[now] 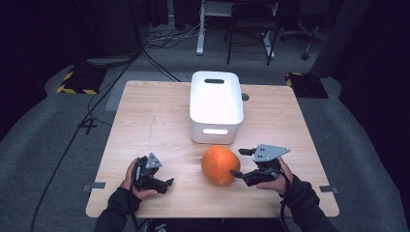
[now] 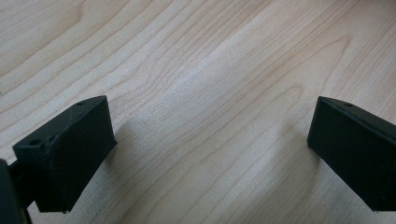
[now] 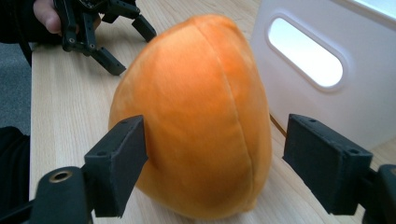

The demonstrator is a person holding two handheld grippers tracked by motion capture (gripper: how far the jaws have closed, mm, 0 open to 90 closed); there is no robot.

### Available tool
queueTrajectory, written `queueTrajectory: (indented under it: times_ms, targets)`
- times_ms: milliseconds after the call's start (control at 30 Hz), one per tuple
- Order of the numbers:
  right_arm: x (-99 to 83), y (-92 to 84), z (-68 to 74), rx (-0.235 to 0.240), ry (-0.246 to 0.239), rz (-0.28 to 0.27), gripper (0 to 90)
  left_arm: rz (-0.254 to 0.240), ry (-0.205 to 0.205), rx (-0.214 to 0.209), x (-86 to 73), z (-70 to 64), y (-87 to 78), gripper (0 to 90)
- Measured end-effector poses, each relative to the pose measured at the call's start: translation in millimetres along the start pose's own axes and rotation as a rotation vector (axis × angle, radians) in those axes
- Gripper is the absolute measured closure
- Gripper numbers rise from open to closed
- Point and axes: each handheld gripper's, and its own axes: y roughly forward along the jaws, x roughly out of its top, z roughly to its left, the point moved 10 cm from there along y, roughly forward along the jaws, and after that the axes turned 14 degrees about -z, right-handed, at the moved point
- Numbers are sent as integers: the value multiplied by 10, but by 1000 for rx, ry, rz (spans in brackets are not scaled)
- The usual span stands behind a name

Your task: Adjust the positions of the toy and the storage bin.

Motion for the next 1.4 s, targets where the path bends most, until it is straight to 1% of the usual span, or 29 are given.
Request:
queueTrajectory:
  times_ms: [133, 267, 300, 333, 400, 433, 533, 600, 667, 733, 767, 800, 900, 933, 967, 1000, 1100, 1133, 1167, 1200, 1233, 1267, 1300, 1333, 1367, 1400]
  targets:
    - [23, 56, 11, -7, -5, 9, 221, 0, 1, -5, 0, 1, -2, 9]
    - [81, 100, 48, 10, 5, -13, 214, 0, 1, -6, 0, 1, -2, 10]
    - [81, 100, 48, 10, 5, -13, 214, 0, 1, -6, 0, 1, -2, 10]
    - [112, 104, 66, 25, 6, -21, 211, 1, 1, -5, 0, 1, -3, 10]
    - [136, 114, 67, 27, 1, -29, 210, 1, 1, -6, 0, 1, -3, 10]
    - [153, 123, 75, 27, 15, -34, 209, 1, 1, -6, 0, 1, -3, 10]
    - [169, 168, 77, 37, 17, -41, 206, 1, 1, -5, 0, 1, -3, 10]
    - [166, 196, 64, 33, 17, -42, 195, 1, 1, -5, 0, 1, -3, 10]
    - [167, 227, 64, 38, 39, -53, 186, 1, 1, -5, 0, 1, -3, 10]
    - [136, 255, 53, 38, 36, -36, 159, 0, 1, -5, 0, 1, -2, 10]
    - [118, 274, 54, 38, 38, -34, 158, 0, 1, -4, 0, 1, -2, 10]
    - [92, 283, 47, 34, 38, -20, 158, 0, 1, -4, 0, 1, -2, 10]
    - [52, 311, 58, 49, 53, -18, 157, 0, 1, -4, 0, 1, -2, 10]
    - [29, 324, 59, 55, 49, -11, 164, 0, 1, -4, 0, 1, -2, 10]
    - [15, 331, 75, 66, 54, -6, 187, 0, 1, -4, 0, 1, -2, 10]
    - [-2, 335, 81, 68, 54, 0, 236, 0, 1, -4, 0, 1, -2, 10]
    - [-24, 334, 66, 63, 46, 10, 395, 0, 0, -4, 0, 0, -2, 10]
    - [-32, 326, 58, 62, 43, 19, 461, 0, 1, -4, 0, 1, -2, 10]
    - [-38, 316, 55, 64, 43, 20, 503, 0, 0, -4, 0, 0, -2, 10]
    - [-43, 304, 50, 66, 41, 20, 527, 0, 1, -4, 0, 1, -2, 10]
    - [-43, 304, 50, 66, 41, 20, 527, 0, 1, -4, 0, 1, -2, 10]
    - [-52, 250, 21, 48, 44, 14, 551, 0, 2, -4, 1, 1, -1, 10]
    - [-52, 250, 21, 48, 44, 14, 551, 0, 2, -4, 1, 1, -1, 9]
    - [-63, 149, -12, 33, 39, 4, 563, 0, 1, -4, 1, 1, -1, 9]
    - [-63, 149, -12, 33, 39, 4, 563, 0, 1, -4, 1, 1, -1, 9]
    - [-76, 107, -24, 23, 40, 4, 564, 0, 2, -5, 1, 1, -1, 10]
